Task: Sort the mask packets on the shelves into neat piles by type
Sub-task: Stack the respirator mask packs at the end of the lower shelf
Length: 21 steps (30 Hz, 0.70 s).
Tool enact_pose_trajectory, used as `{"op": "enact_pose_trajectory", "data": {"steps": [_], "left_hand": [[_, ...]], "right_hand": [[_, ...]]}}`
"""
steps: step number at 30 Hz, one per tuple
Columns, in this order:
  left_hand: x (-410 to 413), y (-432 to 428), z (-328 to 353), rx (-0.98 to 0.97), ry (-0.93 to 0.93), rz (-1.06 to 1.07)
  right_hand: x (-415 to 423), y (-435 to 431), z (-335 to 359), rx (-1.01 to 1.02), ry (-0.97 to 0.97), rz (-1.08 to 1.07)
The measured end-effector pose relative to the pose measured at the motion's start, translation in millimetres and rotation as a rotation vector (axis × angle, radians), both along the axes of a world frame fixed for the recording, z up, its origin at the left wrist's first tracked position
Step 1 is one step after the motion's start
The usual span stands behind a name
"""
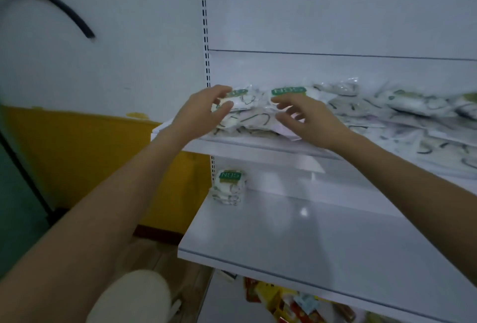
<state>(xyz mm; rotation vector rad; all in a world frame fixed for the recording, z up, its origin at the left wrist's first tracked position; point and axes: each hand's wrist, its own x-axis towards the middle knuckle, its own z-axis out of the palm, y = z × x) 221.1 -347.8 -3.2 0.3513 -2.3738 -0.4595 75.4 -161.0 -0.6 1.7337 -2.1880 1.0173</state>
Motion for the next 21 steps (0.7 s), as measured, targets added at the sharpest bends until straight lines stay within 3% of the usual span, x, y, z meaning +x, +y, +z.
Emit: {"op": "enact_pose_trajectory", "data": {"steps": [10,13,17,21], "left_hand": [[-96.5,-61.7,-10.8,0.266,-0.32,0.522],[-111.0,-64.5,-8.7,0.312,-0.31,0.623],[-120.6,-72.5,-0.6,0.411,-0.286,0.613],[-116.3,-75.2,2.0,0.538,-0.068,0.423]], "right_hand": [[-149.8,-16.7,17.2,-0.02,-0.147,-0.262],[-176.5,-22.8,16.8,-0.014,-0.189,-0.314],[-191.1,-44.1,19.0,0.126,-0.228,-0.337],[-194.4,-64.5,20.3,0.323,-0.199,-0.354]]}}
